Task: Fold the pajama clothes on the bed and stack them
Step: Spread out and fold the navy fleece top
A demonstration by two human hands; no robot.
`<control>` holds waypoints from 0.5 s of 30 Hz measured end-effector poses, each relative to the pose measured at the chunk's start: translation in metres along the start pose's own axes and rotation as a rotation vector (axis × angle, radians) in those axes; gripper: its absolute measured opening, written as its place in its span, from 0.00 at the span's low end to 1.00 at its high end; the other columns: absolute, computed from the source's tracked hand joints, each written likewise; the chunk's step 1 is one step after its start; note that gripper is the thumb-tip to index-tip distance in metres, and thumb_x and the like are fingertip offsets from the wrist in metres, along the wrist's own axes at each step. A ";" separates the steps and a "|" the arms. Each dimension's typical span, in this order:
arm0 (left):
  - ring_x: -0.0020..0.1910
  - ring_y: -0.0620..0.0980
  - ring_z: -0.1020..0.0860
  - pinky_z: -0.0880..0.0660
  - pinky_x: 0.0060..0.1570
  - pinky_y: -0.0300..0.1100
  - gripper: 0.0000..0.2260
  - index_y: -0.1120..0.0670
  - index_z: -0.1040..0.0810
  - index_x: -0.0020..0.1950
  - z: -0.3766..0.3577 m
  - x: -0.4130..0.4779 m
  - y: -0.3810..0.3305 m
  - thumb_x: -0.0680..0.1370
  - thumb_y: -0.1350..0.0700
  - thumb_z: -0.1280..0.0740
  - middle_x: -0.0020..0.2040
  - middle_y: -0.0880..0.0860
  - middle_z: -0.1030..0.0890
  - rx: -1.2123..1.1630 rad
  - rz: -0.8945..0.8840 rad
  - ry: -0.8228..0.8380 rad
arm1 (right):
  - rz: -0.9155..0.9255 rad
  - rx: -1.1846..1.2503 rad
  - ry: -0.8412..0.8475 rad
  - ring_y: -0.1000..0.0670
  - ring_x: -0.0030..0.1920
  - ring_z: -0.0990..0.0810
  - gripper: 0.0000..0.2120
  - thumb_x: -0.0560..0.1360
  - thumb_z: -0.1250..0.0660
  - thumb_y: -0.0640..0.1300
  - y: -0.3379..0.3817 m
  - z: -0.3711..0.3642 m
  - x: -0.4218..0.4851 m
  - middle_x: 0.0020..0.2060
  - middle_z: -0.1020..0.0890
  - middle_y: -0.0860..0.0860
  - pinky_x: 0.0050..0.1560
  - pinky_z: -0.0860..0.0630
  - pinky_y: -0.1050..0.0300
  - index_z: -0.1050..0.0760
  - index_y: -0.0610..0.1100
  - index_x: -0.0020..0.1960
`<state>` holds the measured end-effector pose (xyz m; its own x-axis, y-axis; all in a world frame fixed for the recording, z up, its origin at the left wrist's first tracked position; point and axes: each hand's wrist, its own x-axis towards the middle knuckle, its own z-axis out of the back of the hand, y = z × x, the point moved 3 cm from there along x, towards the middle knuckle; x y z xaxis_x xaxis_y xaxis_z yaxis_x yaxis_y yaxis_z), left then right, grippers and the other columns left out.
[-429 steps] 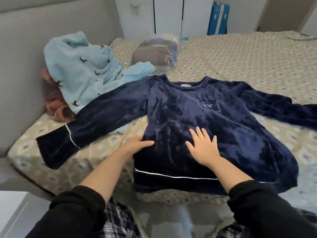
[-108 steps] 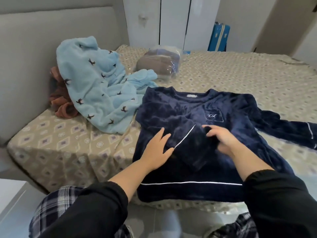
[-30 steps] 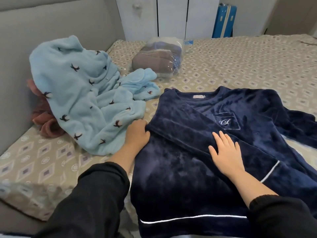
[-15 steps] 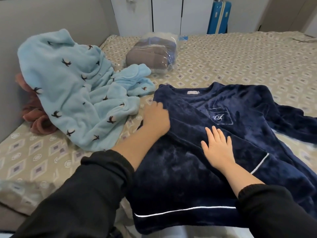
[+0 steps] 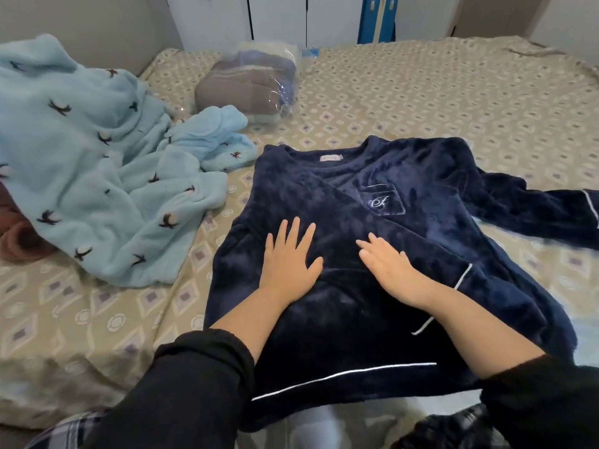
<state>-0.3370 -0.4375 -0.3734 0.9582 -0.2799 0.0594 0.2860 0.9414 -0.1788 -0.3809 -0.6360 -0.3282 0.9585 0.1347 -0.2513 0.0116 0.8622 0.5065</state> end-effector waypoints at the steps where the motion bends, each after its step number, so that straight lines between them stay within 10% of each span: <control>1: 0.78 0.53 0.61 0.60 0.74 0.55 0.31 0.45 0.57 0.79 0.000 0.000 0.001 0.80 0.39 0.50 0.80 0.51 0.58 -0.008 -0.002 -0.005 | -0.046 0.066 -0.130 0.50 0.78 0.58 0.25 0.83 0.53 0.55 0.007 0.001 0.003 0.78 0.53 0.50 0.74 0.60 0.42 0.47 0.50 0.78; 9: 0.78 0.52 0.59 0.59 0.74 0.56 0.30 0.45 0.53 0.79 0.003 -0.001 0.000 0.78 0.46 0.46 0.80 0.51 0.55 -0.031 -0.005 -0.018 | 0.026 -0.476 -0.212 0.50 0.78 0.58 0.32 0.77 0.58 0.64 -0.013 -0.028 -0.006 0.78 0.54 0.52 0.73 0.59 0.39 0.54 0.55 0.78; 15: 0.78 0.53 0.58 0.58 0.74 0.57 0.30 0.46 0.52 0.79 0.006 0.001 -0.002 0.78 0.49 0.46 0.80 0.52 0.54 -0.009 -0.010 -0.004 | -0.399 -0.536 -0.307 0.44 0.77 0.56 0.32 0.78 0.59 0.64 -0.066 0.006 -0.025 0.78 0.52 0.47 0.74 0.59 0.37 0.57 0.52 0.79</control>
<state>-0.3361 -0.4381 -0.3667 0.9554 -0.2880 0.0650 0.2952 0.9370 -0.1867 -0.4043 -0.6996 -0.3507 0.9480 -0.3145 -0.0500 0.3109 0.9480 -0.0684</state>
